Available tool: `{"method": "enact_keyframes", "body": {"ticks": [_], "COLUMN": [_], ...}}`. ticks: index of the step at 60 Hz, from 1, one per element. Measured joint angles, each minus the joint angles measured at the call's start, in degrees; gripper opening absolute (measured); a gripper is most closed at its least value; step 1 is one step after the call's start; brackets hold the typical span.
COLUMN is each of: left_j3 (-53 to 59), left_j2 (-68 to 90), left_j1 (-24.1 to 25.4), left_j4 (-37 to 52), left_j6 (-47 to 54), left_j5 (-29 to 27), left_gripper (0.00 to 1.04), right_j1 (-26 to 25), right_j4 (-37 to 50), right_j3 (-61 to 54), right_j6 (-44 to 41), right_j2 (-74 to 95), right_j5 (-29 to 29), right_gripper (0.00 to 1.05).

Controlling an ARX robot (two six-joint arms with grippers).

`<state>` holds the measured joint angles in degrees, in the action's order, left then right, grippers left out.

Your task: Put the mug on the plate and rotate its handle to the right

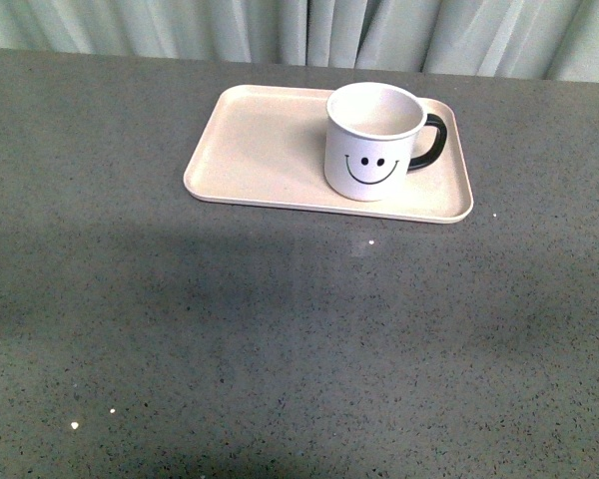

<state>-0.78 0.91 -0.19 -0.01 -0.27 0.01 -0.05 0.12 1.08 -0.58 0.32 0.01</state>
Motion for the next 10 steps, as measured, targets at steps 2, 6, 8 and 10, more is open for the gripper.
{"method": "enact_keyframes", "body": {"ticks": [2,6,8,10], "left_j3": [0.0,0.0,0.0,0.0], "left_j2": [0.0,0.0,0.0,0.0], "left_j1": [0.0,0.0,0.0,0.0], "left_j4": [0.0,0.0,0.0,0.0], "left_j6": [0.0,0.0,0.0,0.0], "left_j5": [0.0,0.0,0.0,0.0], "left_gripper": [0.95,0.95,0.95,0.95], "right_j1": [0.0,0.0,0.0,0.0], "right_j4": [0.0,0.0,0.0,0.0], "right_j3": [0.0,0.0,0.0,0.0], "right_j6": [0.0,0.0,0.0,0.0], "right_j2": [0.0,0.0,0.0,0.0], "right_j5": [0.0,0.0,0.0,0.0], "right_gripper": [0.96,0.96,0.96,0.96]}}
